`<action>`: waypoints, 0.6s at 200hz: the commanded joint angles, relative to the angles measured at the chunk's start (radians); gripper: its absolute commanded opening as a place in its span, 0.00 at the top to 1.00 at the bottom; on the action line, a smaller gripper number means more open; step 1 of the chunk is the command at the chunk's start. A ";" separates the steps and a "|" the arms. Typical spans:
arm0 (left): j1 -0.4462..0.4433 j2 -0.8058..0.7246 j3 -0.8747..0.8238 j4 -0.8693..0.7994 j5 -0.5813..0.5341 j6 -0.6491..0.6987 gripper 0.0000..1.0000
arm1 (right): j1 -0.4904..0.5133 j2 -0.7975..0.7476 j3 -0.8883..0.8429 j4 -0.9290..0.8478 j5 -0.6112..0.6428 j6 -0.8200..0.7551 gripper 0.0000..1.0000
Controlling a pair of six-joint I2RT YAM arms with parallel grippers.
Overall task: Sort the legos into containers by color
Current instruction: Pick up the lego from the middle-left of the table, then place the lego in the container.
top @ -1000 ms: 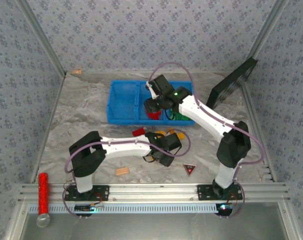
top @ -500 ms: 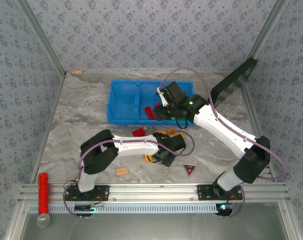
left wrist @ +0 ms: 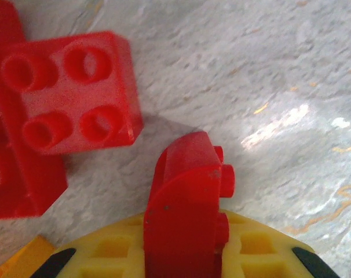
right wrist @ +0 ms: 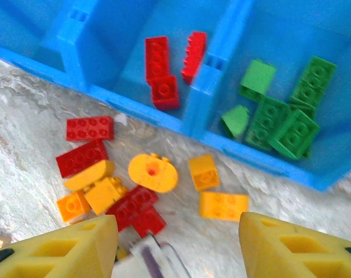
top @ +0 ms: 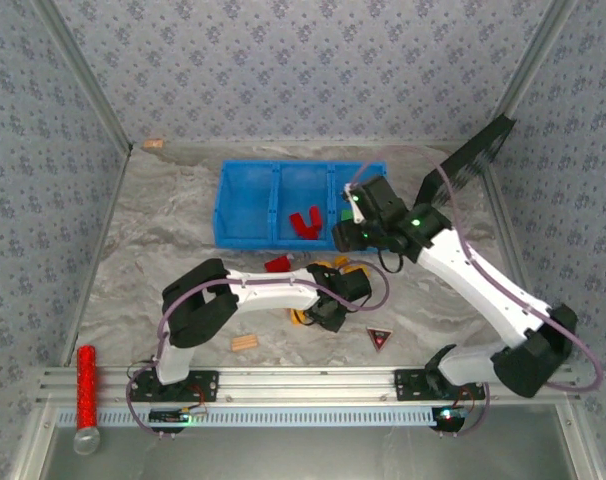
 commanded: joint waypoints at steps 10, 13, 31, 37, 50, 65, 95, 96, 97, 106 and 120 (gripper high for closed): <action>0.061 -0.187 -0.023 -0.062 0.000 -0.002 0.91 | -0.068 -0.184 -0.117 -0.085 -0.006 0.116 0.40; 0.068 -0.202 -0.023 -0.064 -0.001 0.002 0.91 | -0.077 -0.202 -0.141 -0.085 -0.011 0.128 0.39; 0.127 -0.290 -0.003 -0.069 0.001 0.034 0.91 | -0.114 -0.288 -0.233 -0.081 -0.053 0.211 0.39; 0.151 -0.316 0.007 -0.068 -0.001 0.047 0.92 | -0.118 -0.309 -0.260 -0.068 -0.054 0.228 0.39; 0.216 -0.355 0.031 -0.057 -0.001 0.078 0.92 | -0.107 -0.341 -0.324 -0.044 -0.081 0.284 0.39; 0.298 -0.364 0.065 -0.038 0.003 0.120 0.92 | -0.064 -0.365 -0.402 0.005 -0.097 0.364 0.39; 0.424 -0.300 0.157 0.020 0.013 0.177 0.92 | 0.083 -0.357 -0.500 0.109 -0.054 0.504 0.38; 0.426 -0.297 0.162 0.022 0.013 0.179 0.92 | 0.090 -0.355 -0.502 0.112 -0.051 0.509 0.38; 0.428 -0.294 0.166 0.023 0.011 0.181 0.92 | 0.096 -0.354 -0.503 0.115 -0.049 0.513 0.38; 0.444 -0.262 0.201 0.033 -0.011 0.199 0.93 | 0.146 -0.337 -0.510 0.140 -0.026 0.553 0.38; 0.465 -0.205 0.245 0.034 -0.033 0.220 0.93 | 0.225 -0.300 -0.511 0.173 0.005 0.605 0.38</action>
